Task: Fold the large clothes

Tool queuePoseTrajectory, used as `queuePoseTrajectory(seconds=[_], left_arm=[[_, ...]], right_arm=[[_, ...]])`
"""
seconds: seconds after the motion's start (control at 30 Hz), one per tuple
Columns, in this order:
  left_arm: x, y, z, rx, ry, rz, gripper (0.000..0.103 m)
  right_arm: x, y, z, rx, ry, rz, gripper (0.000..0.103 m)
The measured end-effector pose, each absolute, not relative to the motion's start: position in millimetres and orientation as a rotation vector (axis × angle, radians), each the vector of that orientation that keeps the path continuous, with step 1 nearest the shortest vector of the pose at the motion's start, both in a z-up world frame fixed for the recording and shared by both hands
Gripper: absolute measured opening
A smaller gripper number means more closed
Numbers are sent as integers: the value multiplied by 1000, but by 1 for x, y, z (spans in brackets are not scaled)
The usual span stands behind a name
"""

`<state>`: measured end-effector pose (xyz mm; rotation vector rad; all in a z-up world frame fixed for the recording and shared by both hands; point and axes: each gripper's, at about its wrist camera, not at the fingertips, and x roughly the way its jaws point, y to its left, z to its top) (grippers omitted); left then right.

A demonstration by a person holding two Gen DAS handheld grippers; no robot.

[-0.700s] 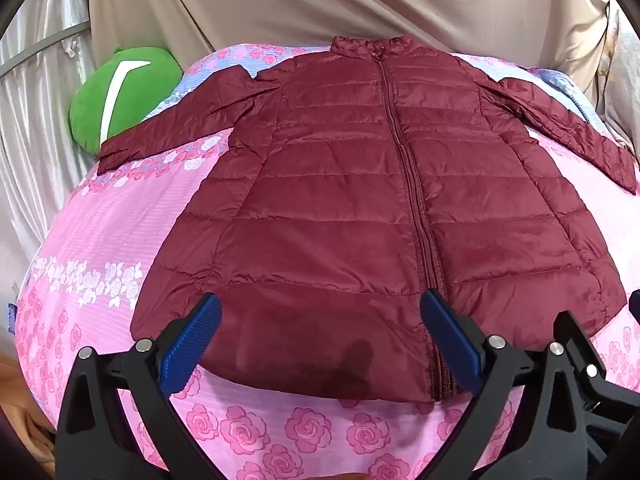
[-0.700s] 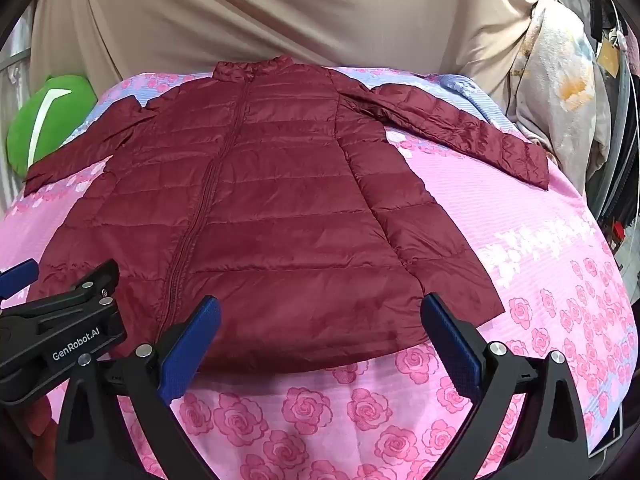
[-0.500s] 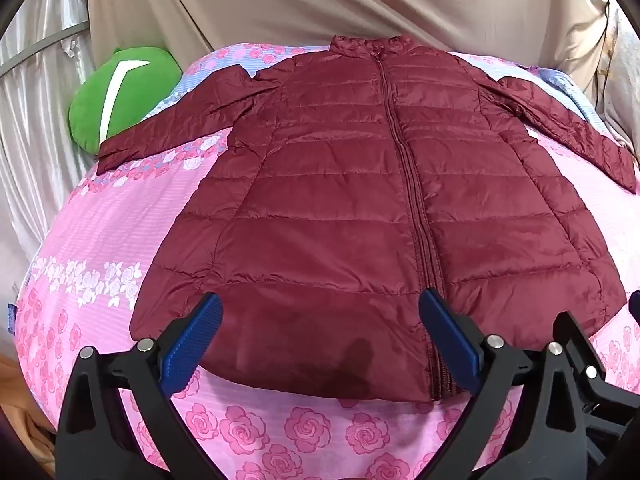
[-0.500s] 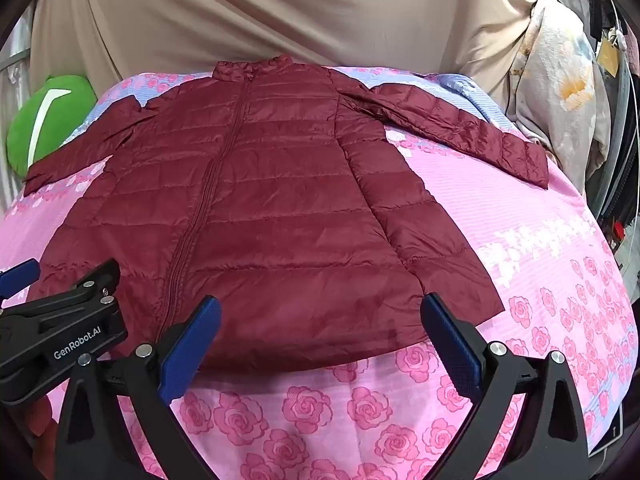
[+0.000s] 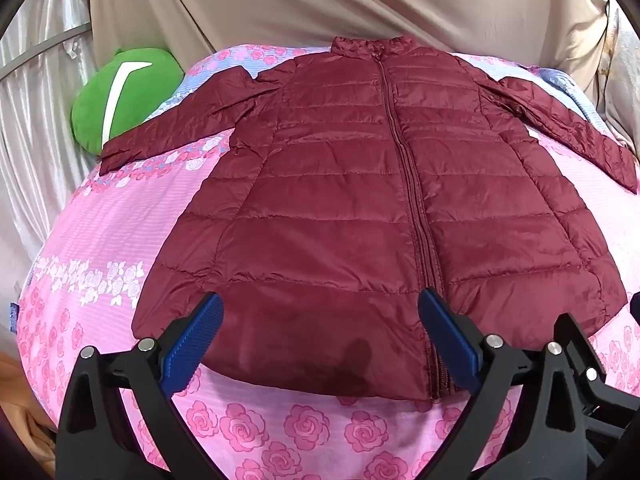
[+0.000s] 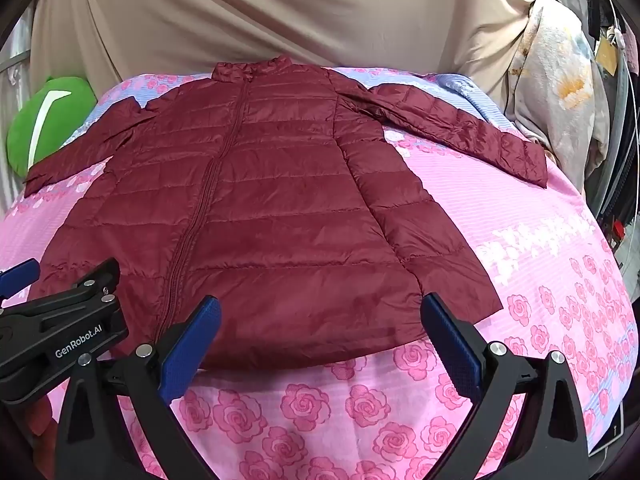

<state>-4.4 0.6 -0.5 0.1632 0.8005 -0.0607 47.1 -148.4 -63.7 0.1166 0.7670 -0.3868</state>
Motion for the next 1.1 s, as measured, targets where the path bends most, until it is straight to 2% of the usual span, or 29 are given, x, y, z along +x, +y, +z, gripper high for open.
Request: queuePoseTrajectory(seconds=[1.1], left_arm=[[-15, -12, -6, 174, 829, -77, 95]], right_arm=[[30, -158, -70, 122, 785, -408, 98]])
